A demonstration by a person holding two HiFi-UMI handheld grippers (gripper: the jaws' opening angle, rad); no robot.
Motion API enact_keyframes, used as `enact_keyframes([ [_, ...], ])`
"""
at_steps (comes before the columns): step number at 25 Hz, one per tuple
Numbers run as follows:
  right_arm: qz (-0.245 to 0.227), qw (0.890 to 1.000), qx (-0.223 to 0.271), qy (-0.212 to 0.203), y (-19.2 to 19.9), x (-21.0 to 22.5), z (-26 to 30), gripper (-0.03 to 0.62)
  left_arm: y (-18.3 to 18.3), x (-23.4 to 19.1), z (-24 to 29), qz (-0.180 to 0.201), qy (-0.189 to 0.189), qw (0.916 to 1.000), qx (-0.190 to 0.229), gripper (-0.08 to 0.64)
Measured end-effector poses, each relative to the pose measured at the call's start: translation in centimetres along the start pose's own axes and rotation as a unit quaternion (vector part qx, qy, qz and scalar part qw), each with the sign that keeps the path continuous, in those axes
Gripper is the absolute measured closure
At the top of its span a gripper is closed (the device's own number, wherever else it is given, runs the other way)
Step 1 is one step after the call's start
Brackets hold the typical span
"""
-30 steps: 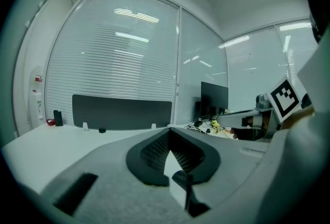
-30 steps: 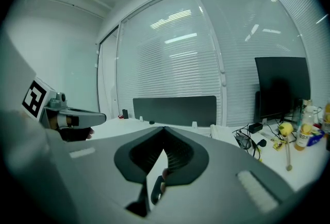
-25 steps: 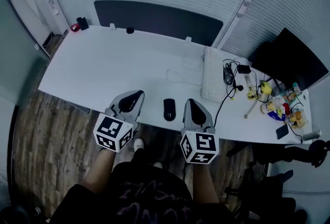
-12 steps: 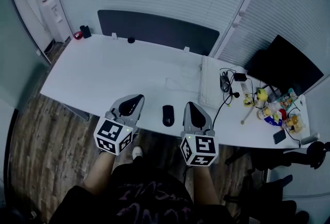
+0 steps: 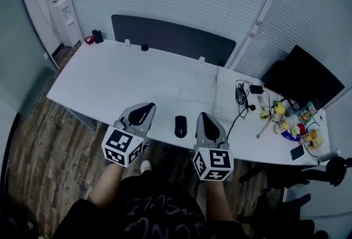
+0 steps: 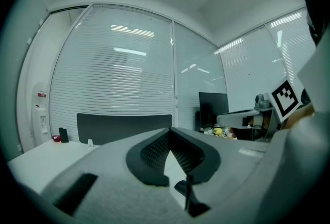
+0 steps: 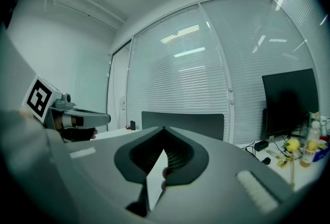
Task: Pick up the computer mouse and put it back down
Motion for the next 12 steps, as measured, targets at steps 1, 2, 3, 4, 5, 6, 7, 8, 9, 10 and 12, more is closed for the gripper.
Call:
enact_keyframes([
  [1,0.001,1.000,-0.001,-0.001,0.1,-0.1,-0.1,0.583,0.0,0.1,-0.2,-0.001,-0.002,1.0000,0.000,0.558],
  [2,0.000,1.000,-0.002,-0.001,0.1,-0.1,-0.2,0.583,0.1,0.2,-0.4,-0.001,-0.004,1.0000,0.001,0.558],
  [3,0.000,1.000,-0.002,-0.001,0.2,-0.2,-0.3,0.583,0.1,0.2,-0.6,-0.002,-0.006,1.0000,0.001,0.558],
  [4,-0.001,1.000,-0.002,-0.002,0.2,-0.3,-0.4,0.583,0.1,0.3,-0.9,-0.003,-0.008,1.0000,0.002,0.558],
  [5,-0.001,1.000,-0.002,-0.003,0.2,-0.5,-0.5,0.583,0.1,0.3,-1.1,-0.004,-0.010,0.9999,0.003,0.558],
  [6,-0.002,1.000,-0.001,-0.005,0.1,-0.6,-0.5,0.583,0.1,0.2,-1.3,-0.005,-0.012,0.9999,0.003,0.558],
  [7,-0.003,1.000,0.001,-0.006,0.1,-0.6,-0.6,0.583,0.1,0.3,-1.4,-0.006,-0.014,0.9999,0.004,0.558],
  [8,-0.004,1.000,0.002,-0.007,0.1,-0.7,-0.7,0.583,0.1,0.3,-1.5,-0.006,-0.015,0.9999,0.004,0.558],
  [9,-0.004,1.000,0.003,-0.008,0.1,-0.7,-0.8,0.583,0.1,0.4,-1.6,-0.006,-0.016,0.9998,0.004,0.558],
  [10,-0.005,1.000,0.004,-0.009,0.2,-0.8,-0.9,0.583,0.2,0.5,-1.7,-0.006,-0.017,0.9998,0.004,0.558],
  [12,-0.006,1.000,0.004,-0.011,0.3,-0.7,-1.2,0.583,0.2,0.8,-1.8,-0.005,-0.016,0.9998,0.004,0.558],
])
Point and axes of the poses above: the fingertips, and each gripper's own axes: z forward along the fingers, x to its right, y out of its underside, the point moved 10 cm from there along -z, backward along the fingers, and after that the axes turned 11 degrees about z, right-handed, at the moved point
